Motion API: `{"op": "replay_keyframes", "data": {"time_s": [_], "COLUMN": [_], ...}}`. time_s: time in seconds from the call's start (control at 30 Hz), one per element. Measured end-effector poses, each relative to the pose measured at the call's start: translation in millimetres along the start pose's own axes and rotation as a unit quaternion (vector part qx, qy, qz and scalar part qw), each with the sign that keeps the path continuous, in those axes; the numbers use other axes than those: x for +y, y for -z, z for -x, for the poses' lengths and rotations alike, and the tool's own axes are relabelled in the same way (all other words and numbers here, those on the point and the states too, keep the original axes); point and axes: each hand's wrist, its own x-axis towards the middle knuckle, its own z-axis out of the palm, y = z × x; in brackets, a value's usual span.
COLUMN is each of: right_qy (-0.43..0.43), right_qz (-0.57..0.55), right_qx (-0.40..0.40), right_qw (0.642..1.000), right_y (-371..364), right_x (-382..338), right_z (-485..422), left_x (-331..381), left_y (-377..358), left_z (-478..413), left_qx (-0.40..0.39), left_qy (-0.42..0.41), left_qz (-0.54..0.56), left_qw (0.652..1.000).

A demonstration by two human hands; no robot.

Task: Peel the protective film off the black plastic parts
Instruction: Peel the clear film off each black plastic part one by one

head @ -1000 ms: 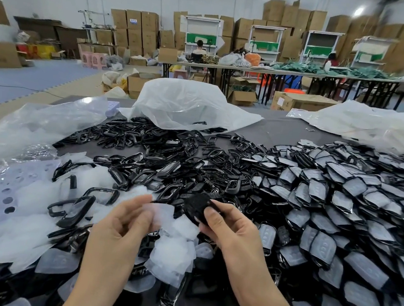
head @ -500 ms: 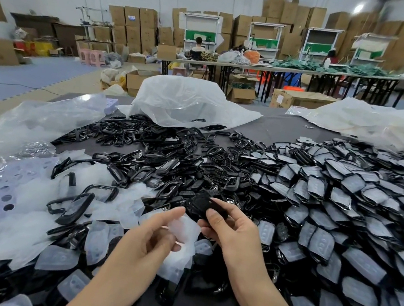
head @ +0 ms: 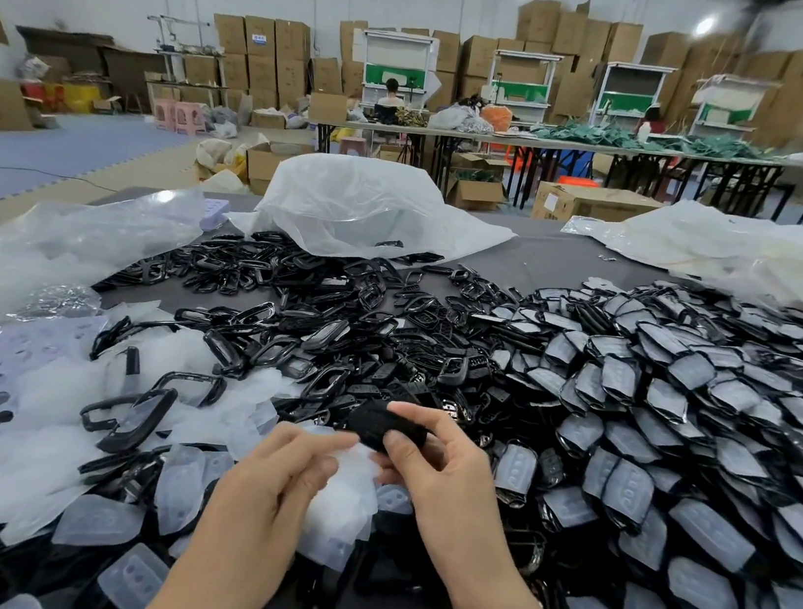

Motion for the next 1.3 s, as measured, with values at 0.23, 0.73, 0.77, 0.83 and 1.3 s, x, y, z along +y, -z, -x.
{"op": "replay_keyframes", "data": {"time_s": [0.23,0.73,0.77,0.83,1.3], "right_qy": [-0.007,-0.024,-0.022,-0.022,-0.019], "right_qz": [0.034,-0.069,-0.062,-0.056,-0.047], "right_qx": [-0.059,-0.106,-0.100,-0.092,-0.072], "right_qw": [0.998,0.992,0.993,0.994,0.996], "right_y": [-7.6,-14.2,-13.7,-11.9,-7.3], "right_x": [1.8,-5.4,-4.3,-3.3,-5.5], "right_z": [7.2,10.2,9.8,9.3,7.2], "left_x": [0.0,-2.2,-1.8,-0.5,2.0], "left_y": [1.9,-2.9,-2.6,-2.6,-0.7], "left_z": [-5.5,-6.0,-6.3,-6.0,-1.7], "left_qx": [0.058,0.099,0.093,0.078,0.025], "left_qy": [0.129,0.150,0.150,0.152,0.115], "left_qz": [0.183,0.252,0.261,0.279,0.247], "left_qw": [0.973,0.951,0.949,0.945,0.962]}}
